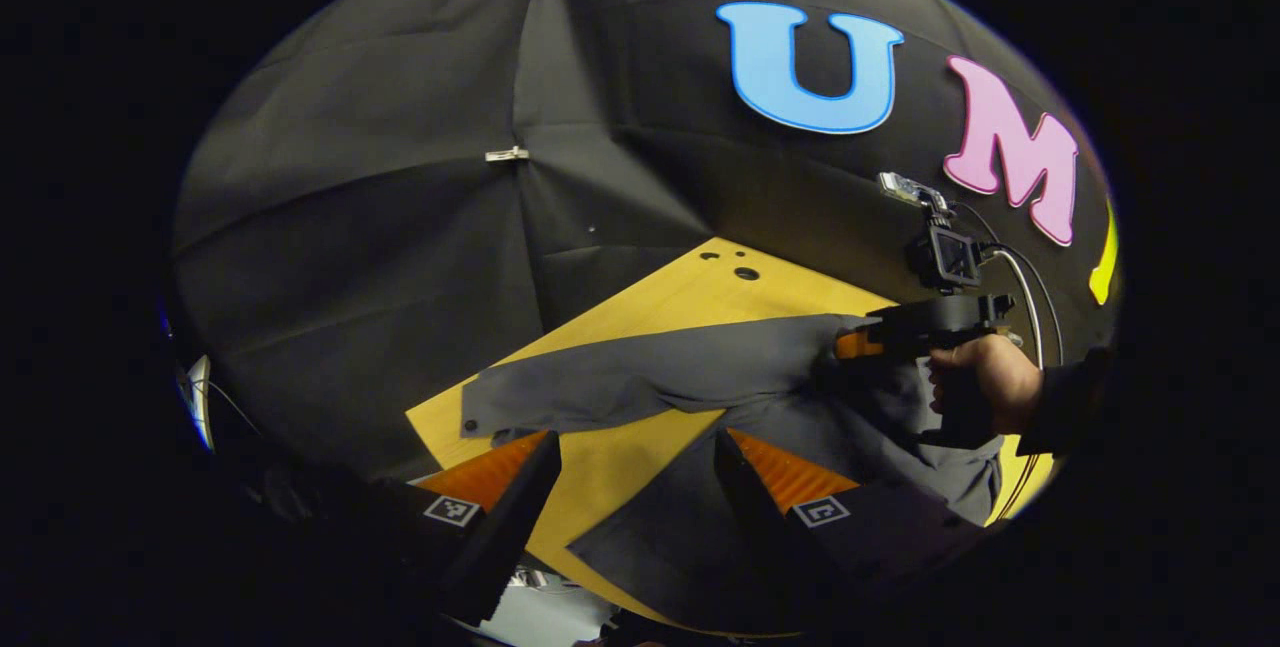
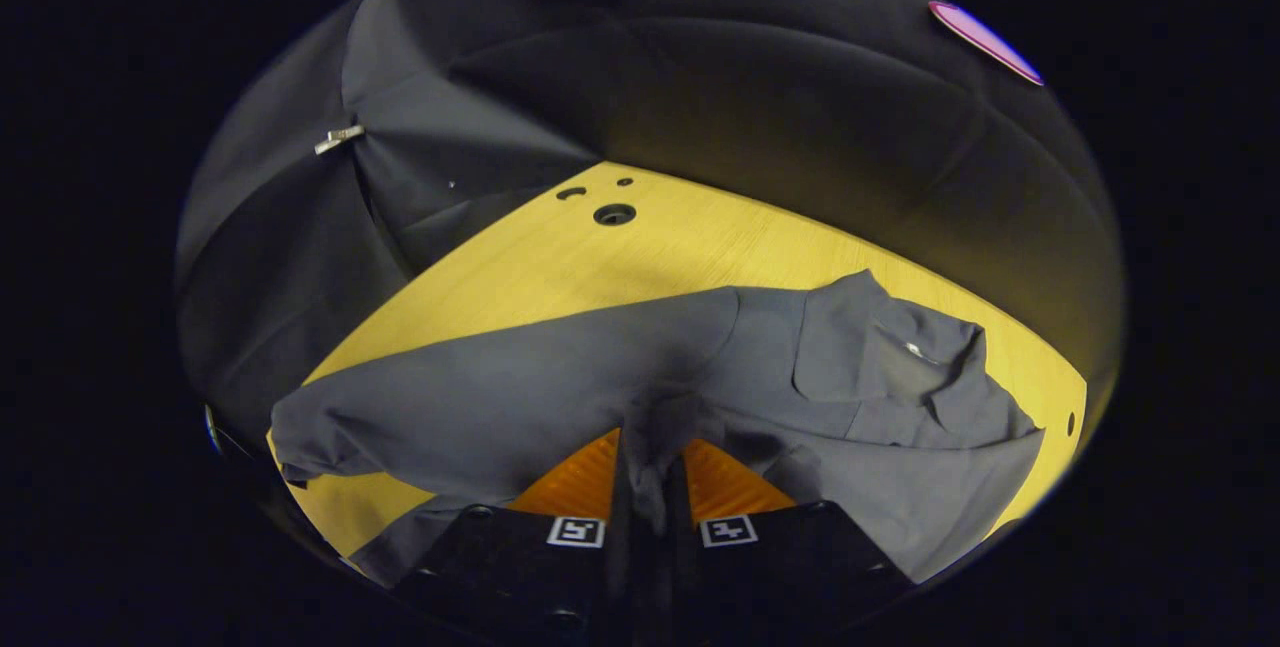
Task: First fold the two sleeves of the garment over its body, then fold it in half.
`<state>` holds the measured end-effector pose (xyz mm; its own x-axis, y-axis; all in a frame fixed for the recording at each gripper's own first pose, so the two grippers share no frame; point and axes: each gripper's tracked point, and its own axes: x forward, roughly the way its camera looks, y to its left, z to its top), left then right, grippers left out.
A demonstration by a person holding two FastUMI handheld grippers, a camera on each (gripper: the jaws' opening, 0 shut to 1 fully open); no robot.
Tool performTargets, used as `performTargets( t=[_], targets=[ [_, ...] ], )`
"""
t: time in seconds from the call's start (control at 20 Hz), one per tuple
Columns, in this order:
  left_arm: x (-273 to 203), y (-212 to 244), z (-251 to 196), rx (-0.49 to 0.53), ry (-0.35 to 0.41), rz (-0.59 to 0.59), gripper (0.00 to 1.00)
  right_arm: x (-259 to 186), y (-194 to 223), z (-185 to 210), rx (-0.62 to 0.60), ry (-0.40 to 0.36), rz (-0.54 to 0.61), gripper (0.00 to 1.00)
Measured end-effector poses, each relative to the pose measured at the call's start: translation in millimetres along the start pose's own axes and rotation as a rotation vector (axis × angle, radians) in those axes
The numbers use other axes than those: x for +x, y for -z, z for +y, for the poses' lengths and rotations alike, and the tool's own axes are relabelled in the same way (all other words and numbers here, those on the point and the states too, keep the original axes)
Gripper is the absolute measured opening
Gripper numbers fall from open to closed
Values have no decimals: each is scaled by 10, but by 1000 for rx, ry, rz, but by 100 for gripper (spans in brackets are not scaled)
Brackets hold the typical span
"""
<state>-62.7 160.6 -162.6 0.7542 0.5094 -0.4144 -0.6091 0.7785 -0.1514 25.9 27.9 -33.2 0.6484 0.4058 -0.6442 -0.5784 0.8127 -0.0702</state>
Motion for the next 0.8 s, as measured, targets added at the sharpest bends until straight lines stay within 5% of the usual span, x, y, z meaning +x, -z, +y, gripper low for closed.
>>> performTargets(
  t=[0.05, 0.15, 0.3, 0.35, 0.45, 0.8],
  targets=[
    [16, 33, 49, -3, -9, 3, 98, 24, 35, 30, 4, -1, 9, 25],
    [63, 25, 212, -23, -38, 4, 94, -40, 49, 49, 6, -7, 14, 58],
    [205, -7, 513, -56, -97, -2, 100, -204, 109, -3, -4, 5, 8, 67],
    [259, -8, 651, -49, -133, -5, 98, -268, 123, -32, 4, 12, 1, 88],
    [425, -56, 852, -54, -162, -10, 98, -431, 180, -110, 34, 28, -4, 100],
    [1148, 23, 1266, -114, -185, 19, 97, -1140, 280, -685, 84, 151, -60, 99]
  ],
)
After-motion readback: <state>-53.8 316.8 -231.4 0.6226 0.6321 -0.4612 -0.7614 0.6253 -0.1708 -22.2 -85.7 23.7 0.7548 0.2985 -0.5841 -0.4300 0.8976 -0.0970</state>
